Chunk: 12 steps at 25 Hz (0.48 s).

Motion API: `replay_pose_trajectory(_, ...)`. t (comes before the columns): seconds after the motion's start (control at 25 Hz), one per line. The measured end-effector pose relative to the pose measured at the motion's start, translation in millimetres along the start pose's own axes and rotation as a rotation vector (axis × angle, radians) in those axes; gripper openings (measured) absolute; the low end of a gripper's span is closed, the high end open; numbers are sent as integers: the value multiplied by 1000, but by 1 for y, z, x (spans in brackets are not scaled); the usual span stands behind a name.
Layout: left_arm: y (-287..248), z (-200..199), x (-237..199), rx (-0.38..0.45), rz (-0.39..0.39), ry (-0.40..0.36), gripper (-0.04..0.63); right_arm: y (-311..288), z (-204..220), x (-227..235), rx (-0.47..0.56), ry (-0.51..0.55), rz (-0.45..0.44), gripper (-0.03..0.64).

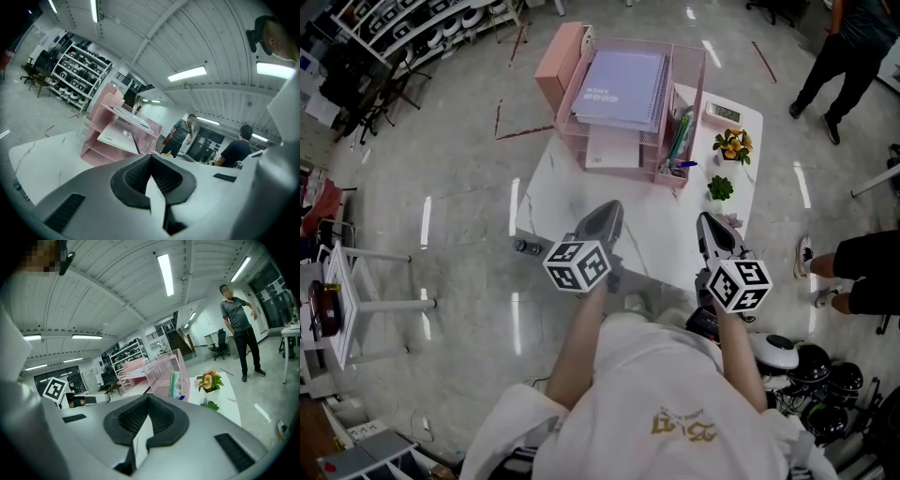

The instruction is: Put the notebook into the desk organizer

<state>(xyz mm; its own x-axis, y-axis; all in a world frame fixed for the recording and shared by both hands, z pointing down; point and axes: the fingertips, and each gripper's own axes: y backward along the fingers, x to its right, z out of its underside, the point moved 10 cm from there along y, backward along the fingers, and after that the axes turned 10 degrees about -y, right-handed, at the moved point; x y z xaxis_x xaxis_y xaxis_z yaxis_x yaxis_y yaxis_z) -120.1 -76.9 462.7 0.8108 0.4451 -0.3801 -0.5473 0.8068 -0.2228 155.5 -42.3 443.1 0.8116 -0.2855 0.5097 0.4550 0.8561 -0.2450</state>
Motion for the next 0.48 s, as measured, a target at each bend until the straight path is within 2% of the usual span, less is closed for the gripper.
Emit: replay_pose_trajectory(0.48, -1, 1, 3, -17, 17, -15, 17, 2, 1, -2, -4, 4, 3, 11)
